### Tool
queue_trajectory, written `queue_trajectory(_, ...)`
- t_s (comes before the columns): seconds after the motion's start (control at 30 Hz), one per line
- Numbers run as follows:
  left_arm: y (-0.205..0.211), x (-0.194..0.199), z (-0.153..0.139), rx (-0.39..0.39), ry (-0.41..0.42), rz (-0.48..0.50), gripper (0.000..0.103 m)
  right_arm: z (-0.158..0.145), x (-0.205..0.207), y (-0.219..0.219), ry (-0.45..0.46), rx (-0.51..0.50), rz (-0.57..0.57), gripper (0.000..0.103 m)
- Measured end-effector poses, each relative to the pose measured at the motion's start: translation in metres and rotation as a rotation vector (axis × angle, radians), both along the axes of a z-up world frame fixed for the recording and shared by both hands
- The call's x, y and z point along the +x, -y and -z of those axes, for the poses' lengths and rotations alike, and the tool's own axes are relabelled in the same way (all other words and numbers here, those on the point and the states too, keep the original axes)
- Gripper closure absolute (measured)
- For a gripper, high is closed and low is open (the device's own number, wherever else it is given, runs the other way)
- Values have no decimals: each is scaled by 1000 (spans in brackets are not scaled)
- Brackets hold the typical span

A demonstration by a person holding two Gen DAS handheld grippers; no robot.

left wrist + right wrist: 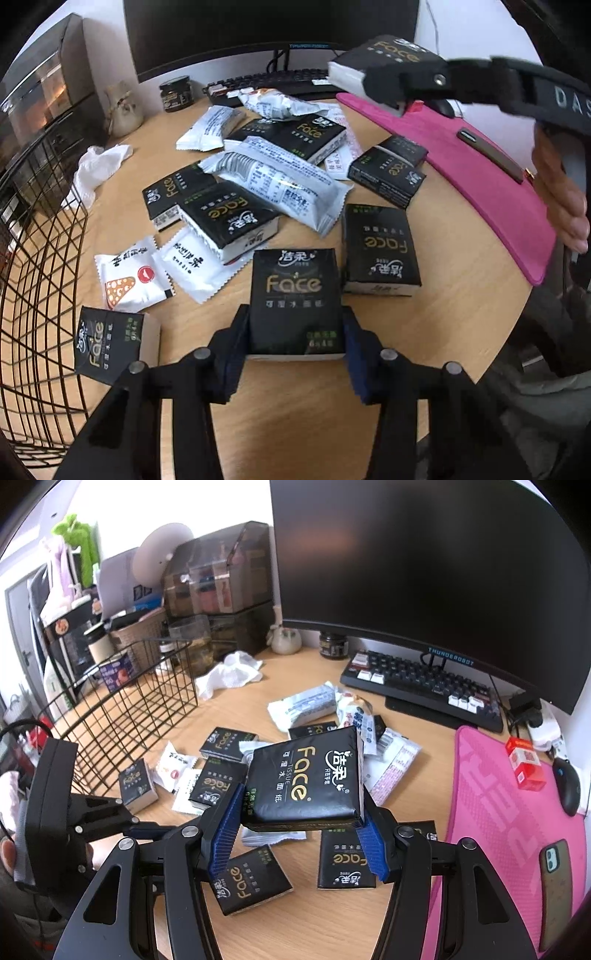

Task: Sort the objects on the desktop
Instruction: 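Grasp another Face pack with the left gripper while the right carries its pack to the basket, then open both grippers over the wire basket to drop the packs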

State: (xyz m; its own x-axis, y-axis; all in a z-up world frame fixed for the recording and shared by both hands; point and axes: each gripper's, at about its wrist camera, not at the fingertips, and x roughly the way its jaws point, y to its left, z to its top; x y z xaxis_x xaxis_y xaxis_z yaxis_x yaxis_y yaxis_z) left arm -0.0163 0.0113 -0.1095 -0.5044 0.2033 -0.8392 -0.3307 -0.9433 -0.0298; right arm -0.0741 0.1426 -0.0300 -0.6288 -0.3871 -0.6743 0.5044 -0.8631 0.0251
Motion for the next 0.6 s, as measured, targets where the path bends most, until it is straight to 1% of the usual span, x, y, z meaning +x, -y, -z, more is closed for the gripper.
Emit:
queue_trajectory(0.1,5,2,-10,23,-19,-21,51,-1,1,0,0,-5,-2,44)
queue_trajectory(0.13,6,5,-17,21,-41,-28,51,-3,2,0,-2,-7,-2,44)
queue_trajectory(0.23,11,11,-52,30,-134,-40,51,-10,3,2,-13,-16,-5,44)
queue_trajectory(0.37,36,13,-110,56,-276,-94,51,-29,1,17,-42,-31,-36,44)
queue_trajectory(0.43,58,13,-132,68,-329,-161,51,-43,0,38,-66,-45,-84,44)
queue_trajectory(0.47,76,13,-143,71,-360,-213,51,-50,-2,52,-73,-50,-117,44)
queue_trajectory(0.5,88,14,-149,67,-376,-250,51,-57,-4,72,-78,-53,-160,44)
queue_trajectory(0.6,141,19,-160,36,-401,-430,51,-73,-12,128,-87,-53,-264,44)
